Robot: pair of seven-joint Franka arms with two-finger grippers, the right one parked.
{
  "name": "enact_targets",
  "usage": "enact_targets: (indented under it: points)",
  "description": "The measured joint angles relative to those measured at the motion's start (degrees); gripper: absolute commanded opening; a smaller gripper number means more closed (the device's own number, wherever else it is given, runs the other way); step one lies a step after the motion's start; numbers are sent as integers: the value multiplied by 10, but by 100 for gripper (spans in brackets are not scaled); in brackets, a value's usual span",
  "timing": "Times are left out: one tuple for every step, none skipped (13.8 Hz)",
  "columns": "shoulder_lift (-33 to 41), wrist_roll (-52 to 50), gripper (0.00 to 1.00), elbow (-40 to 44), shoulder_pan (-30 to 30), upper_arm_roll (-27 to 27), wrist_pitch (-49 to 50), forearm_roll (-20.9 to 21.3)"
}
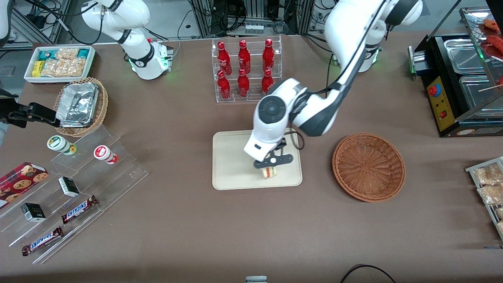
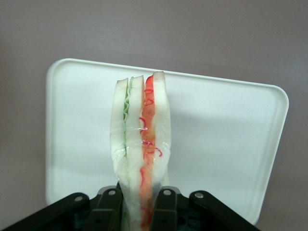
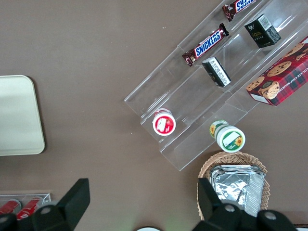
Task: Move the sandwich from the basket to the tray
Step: 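Lift the sandwich and carry it with the left gripper over the cream tray, then lower the sandwich onto the tray and open the left gripper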
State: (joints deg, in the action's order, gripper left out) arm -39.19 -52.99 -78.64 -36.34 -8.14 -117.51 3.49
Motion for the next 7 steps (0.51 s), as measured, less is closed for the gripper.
enact_targets:
  points:
    - [-17,-1,0,2,-10,0,-16,9]
    - [-31,-2,0,3,-17,0,-30,23]
    - [-45,-3,0,4,-22,1,-44,37]
    - [-56,-3,0,5,-26,1,-55,45]
    - [-64,-3,0,6,-29,1,-59,48]
    - [-69,-3,0,8,-30,1,-60,50]
    - [-72,-3,0,8,-31,1,-60,52]
